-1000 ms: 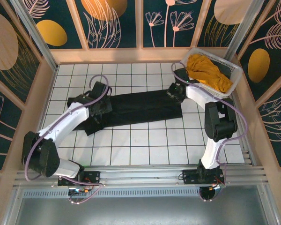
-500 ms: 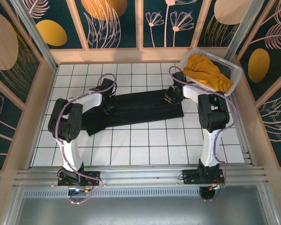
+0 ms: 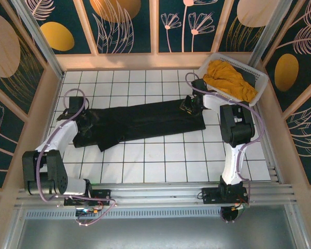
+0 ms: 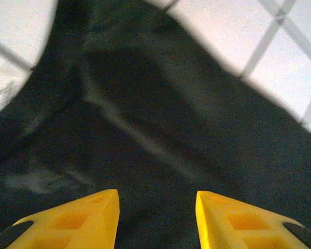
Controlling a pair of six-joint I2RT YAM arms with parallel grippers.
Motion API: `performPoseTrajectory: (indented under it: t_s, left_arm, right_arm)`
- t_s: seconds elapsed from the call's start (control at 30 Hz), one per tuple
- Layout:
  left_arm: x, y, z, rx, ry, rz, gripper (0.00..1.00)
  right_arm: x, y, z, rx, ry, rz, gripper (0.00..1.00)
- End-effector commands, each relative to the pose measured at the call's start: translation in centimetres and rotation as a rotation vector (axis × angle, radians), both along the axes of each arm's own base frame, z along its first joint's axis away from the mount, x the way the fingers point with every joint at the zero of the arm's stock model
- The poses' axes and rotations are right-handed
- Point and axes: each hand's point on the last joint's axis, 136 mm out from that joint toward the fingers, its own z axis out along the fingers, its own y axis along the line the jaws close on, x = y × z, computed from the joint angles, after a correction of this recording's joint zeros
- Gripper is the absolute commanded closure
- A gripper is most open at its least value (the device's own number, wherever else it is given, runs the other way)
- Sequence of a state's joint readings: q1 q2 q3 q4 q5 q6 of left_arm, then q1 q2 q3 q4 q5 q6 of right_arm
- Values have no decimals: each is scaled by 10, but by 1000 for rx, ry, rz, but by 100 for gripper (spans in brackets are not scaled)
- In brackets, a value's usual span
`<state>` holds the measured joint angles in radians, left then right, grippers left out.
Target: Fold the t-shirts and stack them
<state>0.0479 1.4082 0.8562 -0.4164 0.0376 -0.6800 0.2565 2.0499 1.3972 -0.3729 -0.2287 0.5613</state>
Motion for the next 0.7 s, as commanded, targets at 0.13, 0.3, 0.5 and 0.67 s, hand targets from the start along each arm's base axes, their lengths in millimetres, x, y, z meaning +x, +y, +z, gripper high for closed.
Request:
performPoseTrajectory:
  t_s: [0.13,0.3,0.5,0.67]
  left_arm:
    - [-6,1,-41,-72,64,-61,59]
    - [-10,2,-55,-63,94,-65,59]
    - [-13,0,-58,-65,95,-78,65]
    - [-10,-3,-53,-77,81,-95,79]
  right_arm:
    - [-16,6,-11,3,58,63,62]
    - [-14,5,-12,2,60,59,62]
    - [-16,5,-14,2,68,49,62]
    - [-18,3,-16,-3,74,44,62]
